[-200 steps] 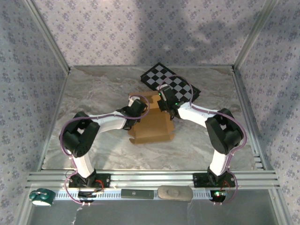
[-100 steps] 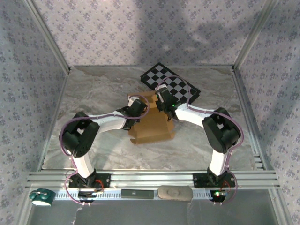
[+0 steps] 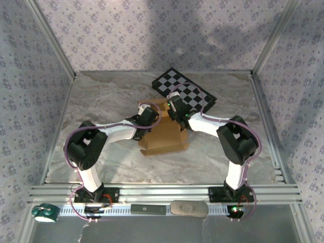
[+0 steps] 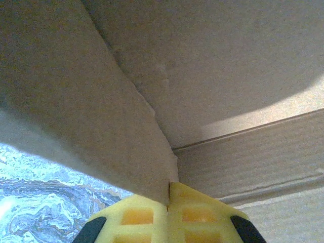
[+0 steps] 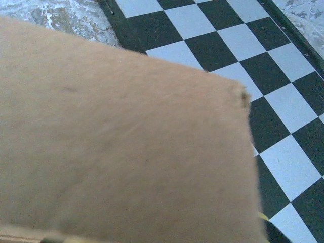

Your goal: Fold the paper box

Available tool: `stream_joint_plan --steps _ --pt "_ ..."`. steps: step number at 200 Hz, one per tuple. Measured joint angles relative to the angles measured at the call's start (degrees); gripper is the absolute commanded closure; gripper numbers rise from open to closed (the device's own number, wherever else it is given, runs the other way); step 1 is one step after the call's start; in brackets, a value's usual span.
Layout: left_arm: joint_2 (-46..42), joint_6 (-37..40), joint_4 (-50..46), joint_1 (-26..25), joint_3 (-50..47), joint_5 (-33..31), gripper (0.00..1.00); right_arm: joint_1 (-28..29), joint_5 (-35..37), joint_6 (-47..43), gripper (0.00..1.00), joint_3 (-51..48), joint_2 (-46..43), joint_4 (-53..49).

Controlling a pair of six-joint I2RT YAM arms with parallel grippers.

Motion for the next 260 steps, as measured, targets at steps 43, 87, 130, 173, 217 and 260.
stream_joint_plan --steps 43,87,130,173,217,260 --pt "0.02 0.00 -0.33 0.09 0.15 0.02 1.00 0.07 -0.13 -0.17 0.77 -0.24 0.46 0.31" --pt "0.02 0.00 -0.96 0.09 0.26 -0.04 1.00 0.02 0.70 0.31 0.98 -0.24 0.61 0.81" --pt "0.02 -0.02 -1.31 0.09 0.46 -0.02 1.00 0.20 1.51 0.48 1.00 -0.24 0.92 1.49" --pt "0.02 0.00 -1.40 0.09 0.66 0.17 1.00 0.57 1.64 0.07 0.69 -0.55 1.29 1.81" --pt "0.07 0.00 -1.55 0.11 0.92 0.42 1.00 0.96 1.07 -0.20 0.69 -1.97 1.86 1.99" --pt "0.09 0.00 -2.32 0.11 1.14 0.44 1.00 0.11 1.07 0.44 1.00 -1.95 1.88 2.40"
